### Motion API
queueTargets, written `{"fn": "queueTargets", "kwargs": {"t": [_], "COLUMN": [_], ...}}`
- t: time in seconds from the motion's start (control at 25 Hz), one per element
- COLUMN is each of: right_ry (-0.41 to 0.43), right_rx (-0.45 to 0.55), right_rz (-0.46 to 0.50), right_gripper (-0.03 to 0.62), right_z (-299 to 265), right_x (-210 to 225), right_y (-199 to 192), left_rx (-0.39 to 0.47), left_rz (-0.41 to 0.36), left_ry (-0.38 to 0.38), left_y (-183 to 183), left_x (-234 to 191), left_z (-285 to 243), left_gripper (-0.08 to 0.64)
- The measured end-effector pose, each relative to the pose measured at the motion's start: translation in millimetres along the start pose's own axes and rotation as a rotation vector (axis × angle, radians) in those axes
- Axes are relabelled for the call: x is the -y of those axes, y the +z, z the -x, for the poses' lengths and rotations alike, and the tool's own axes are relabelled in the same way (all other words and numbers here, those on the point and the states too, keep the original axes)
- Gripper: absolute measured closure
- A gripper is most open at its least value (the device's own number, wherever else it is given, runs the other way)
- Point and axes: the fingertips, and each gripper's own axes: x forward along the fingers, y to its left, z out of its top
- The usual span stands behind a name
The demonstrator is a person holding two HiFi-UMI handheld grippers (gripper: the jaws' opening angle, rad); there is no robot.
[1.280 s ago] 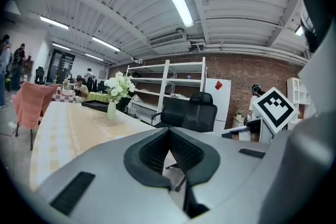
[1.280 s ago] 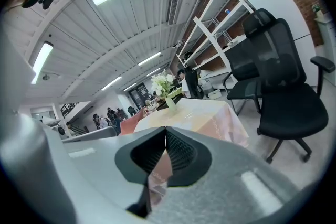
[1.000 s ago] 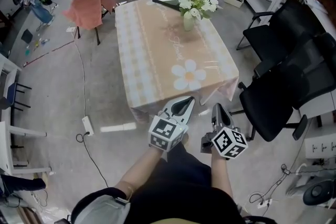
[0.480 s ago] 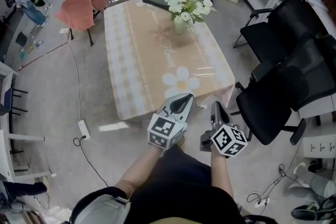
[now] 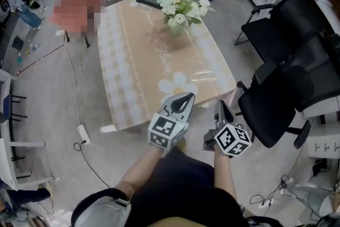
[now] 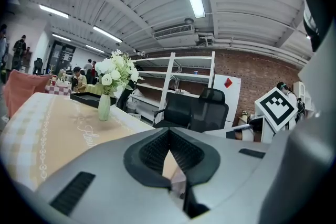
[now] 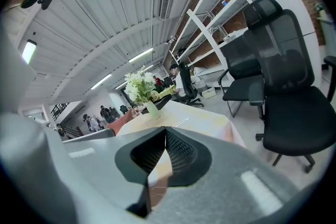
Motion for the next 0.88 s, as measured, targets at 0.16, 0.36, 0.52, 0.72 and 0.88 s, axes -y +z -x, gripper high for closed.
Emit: {"fn": "queueTargets", "kwargs": {"t": [0.16,0.36,0.52,0.72,0.88], "right_ry": [-0.009,0.011,0.017,-0.004,-0.012], "right_rx": [0.007,0.01,0.009,0.029,0.028], "right_rz": [-0.003,-0.017,-0.012,0.0,0.004], "right_gripper": [0.591,0.591,0.591,0.591,0.591], "right_z": [-14.2,-21.8,-18.3,-7.4,-5.5], "right_x": [10.6,8.2,6.8,8.4,8.7], "right_y": [2.0,2.0,2.7,5.9,3.4], "left_rx": [-0.005,-0.006,-0.003,-0.002,-0.002], "left_rz": [-0.006,-0.004,-0.008,-0.02,-0.018], "left_ry": [-0.005,0.01,-0.006,-0.019,-0.02], "left_y": [-1.8,-3.1,0.8,5.2,5.8], "left_x": [-5.9,-12.1,-6.7,0.5,0.3], "left_z": [-7.8,-10.9,-12.4,-7.7,-5.8], "left_gripper": [0.554,0.554,0.554,0.554,0.554]}}
